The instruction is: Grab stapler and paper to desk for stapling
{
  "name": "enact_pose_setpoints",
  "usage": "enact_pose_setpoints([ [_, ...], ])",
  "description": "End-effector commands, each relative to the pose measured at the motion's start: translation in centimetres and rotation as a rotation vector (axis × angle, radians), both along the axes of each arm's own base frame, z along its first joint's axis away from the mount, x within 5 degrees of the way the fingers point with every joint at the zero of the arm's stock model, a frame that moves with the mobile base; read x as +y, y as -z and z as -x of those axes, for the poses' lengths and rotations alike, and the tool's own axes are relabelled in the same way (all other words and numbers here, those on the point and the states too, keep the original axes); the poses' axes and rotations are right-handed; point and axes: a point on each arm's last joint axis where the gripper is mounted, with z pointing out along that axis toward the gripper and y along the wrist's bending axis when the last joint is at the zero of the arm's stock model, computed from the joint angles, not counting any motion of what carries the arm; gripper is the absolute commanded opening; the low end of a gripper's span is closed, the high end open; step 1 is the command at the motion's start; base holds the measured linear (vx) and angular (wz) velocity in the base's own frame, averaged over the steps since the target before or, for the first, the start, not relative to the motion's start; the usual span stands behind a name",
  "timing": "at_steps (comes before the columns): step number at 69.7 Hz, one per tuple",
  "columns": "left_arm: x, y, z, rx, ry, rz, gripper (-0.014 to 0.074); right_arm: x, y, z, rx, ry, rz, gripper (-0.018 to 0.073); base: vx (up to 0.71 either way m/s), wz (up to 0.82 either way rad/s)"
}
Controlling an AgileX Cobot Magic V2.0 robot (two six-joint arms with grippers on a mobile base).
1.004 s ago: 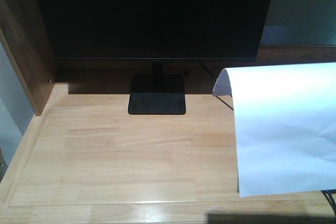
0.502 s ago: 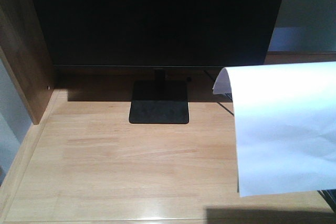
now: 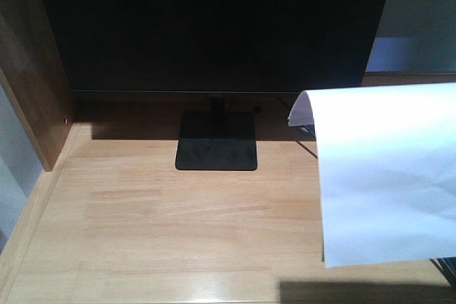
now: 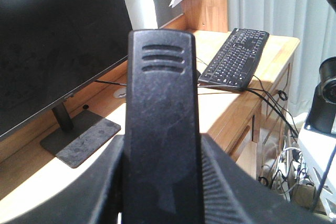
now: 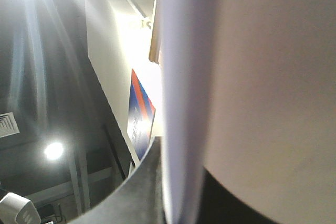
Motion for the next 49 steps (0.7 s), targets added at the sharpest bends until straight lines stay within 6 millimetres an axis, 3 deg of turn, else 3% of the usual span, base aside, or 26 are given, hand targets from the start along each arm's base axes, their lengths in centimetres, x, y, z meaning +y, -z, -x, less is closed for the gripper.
enact_pose_setpoints([
  [1, -0.18, -1.66, -0.26, -0.067, 0.0, 0.097, -0.0006, -0.11, -0.92, 0.3, -0.051, -0.004, -0.02, -0.0006, 0.0, 0.0],
  [49, -0.18, -1.66, -0.26, -0.067, 0.001, 0.097, -0.0006, -0.11, -0.92, 0.3, -0.051, -0.004, -0.02, -0.0006, 0.0, 0.0],
])
